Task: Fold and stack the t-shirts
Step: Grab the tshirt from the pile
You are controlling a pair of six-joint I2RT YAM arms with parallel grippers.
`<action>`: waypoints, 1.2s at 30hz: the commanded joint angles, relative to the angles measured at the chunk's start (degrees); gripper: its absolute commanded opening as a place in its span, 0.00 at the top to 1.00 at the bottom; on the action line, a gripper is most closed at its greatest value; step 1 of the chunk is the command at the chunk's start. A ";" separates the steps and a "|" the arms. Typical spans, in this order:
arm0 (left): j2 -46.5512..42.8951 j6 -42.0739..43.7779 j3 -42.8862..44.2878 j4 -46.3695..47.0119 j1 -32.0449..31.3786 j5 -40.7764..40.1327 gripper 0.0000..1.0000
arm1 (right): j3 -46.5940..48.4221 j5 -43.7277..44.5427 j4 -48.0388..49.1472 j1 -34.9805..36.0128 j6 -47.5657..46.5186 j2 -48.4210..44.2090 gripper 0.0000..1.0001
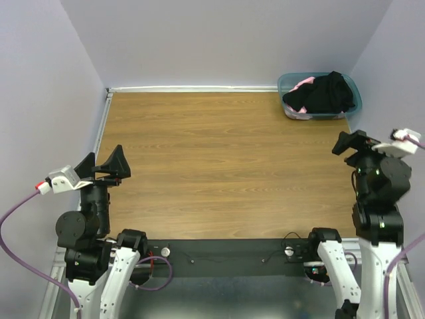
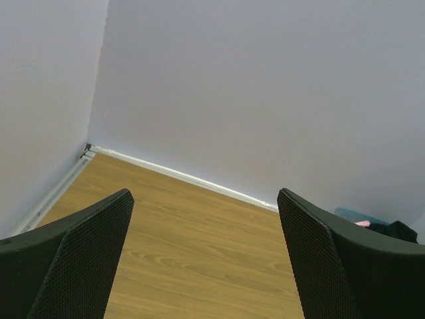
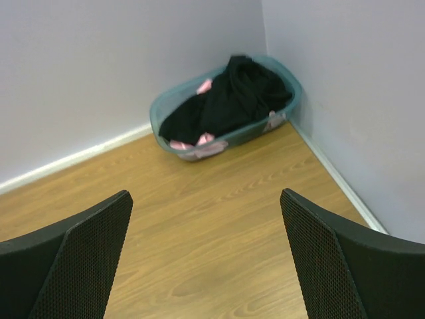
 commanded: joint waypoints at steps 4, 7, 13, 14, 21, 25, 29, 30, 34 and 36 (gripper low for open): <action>1.30 -0.02 2.43 -5.14 -0.28 4.36 0.02 | -0.61 4.30 5.50 0.39 3.48 20.10 0.00; 1.91 -0.72 3.40 -5.76 -0.28 5.42 0.02 | 6.30 6.52 6.29 0.39 5.68 31.72 0.00; 3.15 -1.51 4.45 -7.52 -0.28 8.14 0.02 | 19.50 8.36 7.26 -0.40 6.91 53.43 0.00; 3.06 -2.03 4.37 -7.61 -0.28 8.49 0.02 | 21.69 8.54 7.44 -0.84 7.18 58.77 0.00; 2.62 -4.85 4.28 -9.01 -0.28 10.86 0.04 | 39.89 1.09 9.02 -6.99 6.57 80.14 0.07; 3.67 -4.85 4.89 -10.51 -0.28 10.43 0.06 | 47.72 -2.01 9.81 -9.19 4.02 88.85 0.19; 5.16 -4.41 6.12 -12.09 -0.28 10.78 0.06 | 54.84 -4.64 10.86 -10.07 1.65 96.76 0.25; 5.43 -4.24 6.38 -12.44 -0.28 10.69 0.06 | 57.29 -5.78 10.95 -10.33 1.47 98.19 0.26; 6.30 -3.80 7.00 -12.62 -0.28 10.69 0.06 | 62.40 -7.89 11.83 -10.60 0.33 104.51 0.29; 6.66 -3.97 7.26 -12.88 -0.28 10.78 0.06 | 64.33 -8.86 12.18 -10.60 -0.20 107.76 0.32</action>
